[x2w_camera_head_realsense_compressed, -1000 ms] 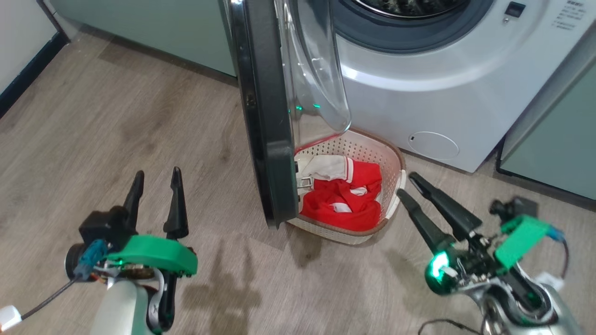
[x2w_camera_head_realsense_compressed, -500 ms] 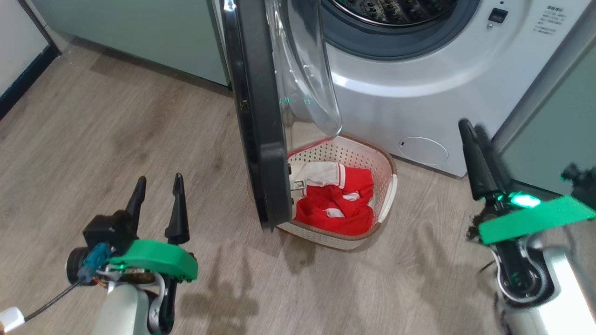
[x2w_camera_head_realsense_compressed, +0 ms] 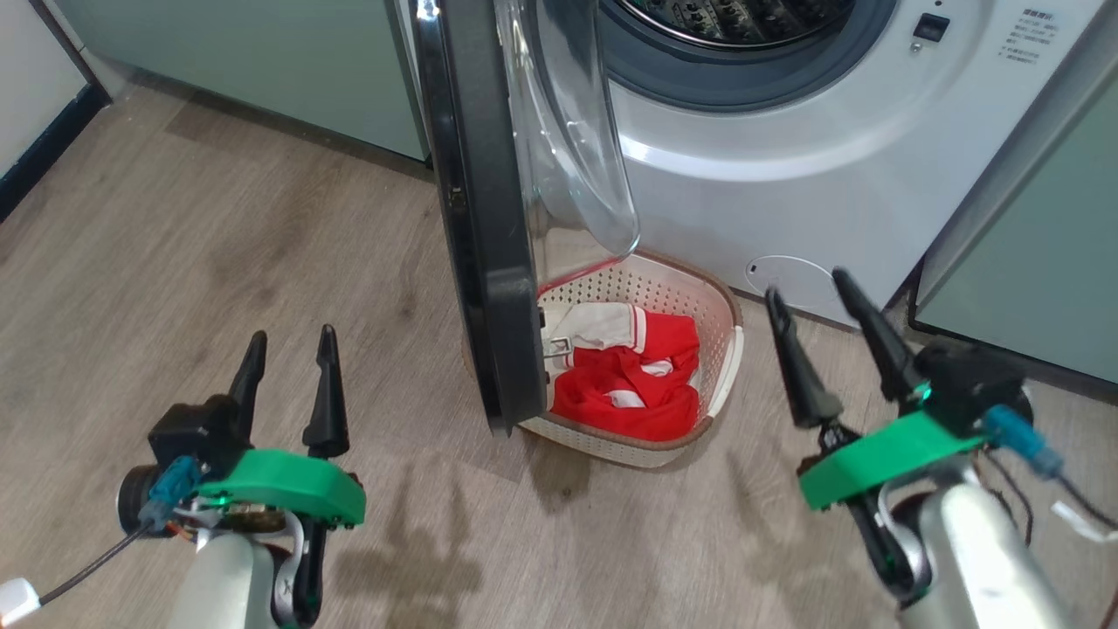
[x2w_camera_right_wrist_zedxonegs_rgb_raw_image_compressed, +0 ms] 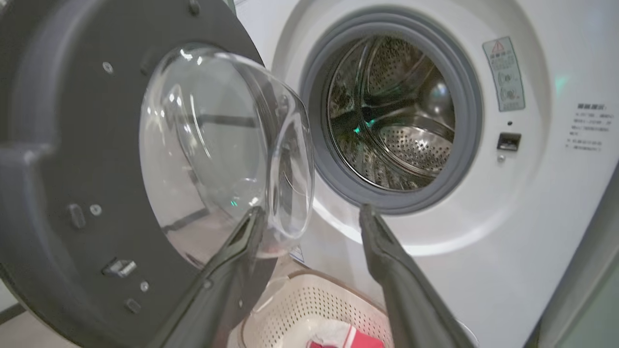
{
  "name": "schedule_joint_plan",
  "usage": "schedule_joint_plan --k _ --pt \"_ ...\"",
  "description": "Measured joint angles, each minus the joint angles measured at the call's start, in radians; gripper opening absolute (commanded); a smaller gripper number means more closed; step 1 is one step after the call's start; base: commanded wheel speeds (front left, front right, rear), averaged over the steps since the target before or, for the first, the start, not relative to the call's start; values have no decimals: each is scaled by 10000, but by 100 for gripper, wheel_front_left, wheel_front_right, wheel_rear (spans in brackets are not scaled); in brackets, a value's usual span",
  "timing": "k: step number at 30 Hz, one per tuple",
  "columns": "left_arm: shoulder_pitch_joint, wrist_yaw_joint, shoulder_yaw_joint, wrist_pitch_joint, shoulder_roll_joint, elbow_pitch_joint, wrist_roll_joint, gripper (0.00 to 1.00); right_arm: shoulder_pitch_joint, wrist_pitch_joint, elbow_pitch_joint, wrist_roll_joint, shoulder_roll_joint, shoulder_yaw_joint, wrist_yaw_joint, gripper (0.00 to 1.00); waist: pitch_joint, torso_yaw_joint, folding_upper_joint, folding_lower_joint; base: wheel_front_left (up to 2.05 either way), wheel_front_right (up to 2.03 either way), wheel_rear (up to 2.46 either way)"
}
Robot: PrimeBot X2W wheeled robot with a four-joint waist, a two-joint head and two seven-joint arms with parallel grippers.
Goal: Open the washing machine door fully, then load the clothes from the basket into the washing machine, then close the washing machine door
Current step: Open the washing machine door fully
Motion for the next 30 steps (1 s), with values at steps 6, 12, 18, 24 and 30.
schedule_joint_plan --k 6,12,18,24,30 --pt "0 2 23 0 12 0 86 100 71 -359 993 -773 155 -194 0 100 -15 13 0 0 0 0 0" --pt "1 4 33 0 29 8 86 100 56 -577 1490 -1032 192 -221 0 100 -11 -17 0 0 0 0 0" --pt "1 4 31 0 31 33 86 100 11 -652 1699 -1118 211 -217 0 100 9 -22 0 0 0 0 0" --pt "1 10 27 0 31 40 86 100 -113 -706 1783 -1118 215 -215 0 100 14 -19 0 0 0 0 0" --pt "1 13 15 0 31 61 86 100 -172 -709 1791 -1118 217 -215 0 100 11 -10 0 0 0 0 0"
